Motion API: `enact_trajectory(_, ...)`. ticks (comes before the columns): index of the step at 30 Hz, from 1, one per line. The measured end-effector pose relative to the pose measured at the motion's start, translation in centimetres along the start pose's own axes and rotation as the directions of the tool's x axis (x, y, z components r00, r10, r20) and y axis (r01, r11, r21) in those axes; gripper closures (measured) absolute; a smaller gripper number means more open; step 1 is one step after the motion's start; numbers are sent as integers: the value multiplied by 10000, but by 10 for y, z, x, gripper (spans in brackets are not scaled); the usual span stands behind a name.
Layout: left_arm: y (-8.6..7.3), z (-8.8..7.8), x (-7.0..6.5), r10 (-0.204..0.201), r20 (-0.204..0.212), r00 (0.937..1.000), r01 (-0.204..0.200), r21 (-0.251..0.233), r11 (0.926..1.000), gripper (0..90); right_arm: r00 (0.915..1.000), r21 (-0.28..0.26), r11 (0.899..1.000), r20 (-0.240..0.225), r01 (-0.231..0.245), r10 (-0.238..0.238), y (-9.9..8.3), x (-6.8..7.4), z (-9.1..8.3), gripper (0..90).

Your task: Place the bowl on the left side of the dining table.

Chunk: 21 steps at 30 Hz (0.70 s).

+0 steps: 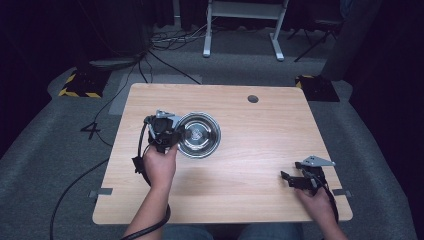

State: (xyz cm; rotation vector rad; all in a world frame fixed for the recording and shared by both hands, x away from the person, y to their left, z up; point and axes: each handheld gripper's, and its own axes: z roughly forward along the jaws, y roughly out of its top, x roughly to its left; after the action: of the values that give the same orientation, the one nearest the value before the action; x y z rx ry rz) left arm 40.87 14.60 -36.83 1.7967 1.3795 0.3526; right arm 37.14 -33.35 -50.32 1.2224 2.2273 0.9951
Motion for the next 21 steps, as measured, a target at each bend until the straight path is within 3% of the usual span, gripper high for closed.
enact_trajectory(6,13,3,12,70,-497,9987,-61,185,9998,867,10000,2,10000,13,2,-2,0,0,0,242)
enact_trajectory(9,20,6,25,-391,-459,9982,397,122,9991,868,10000,0,10000,24,-3,3,0,0,0,241)
enact_trajectory(21,31,11,64,-834,-956,9919,885,506,9948,867,9999,9,10000,76,-74,73,0,0,0,240)
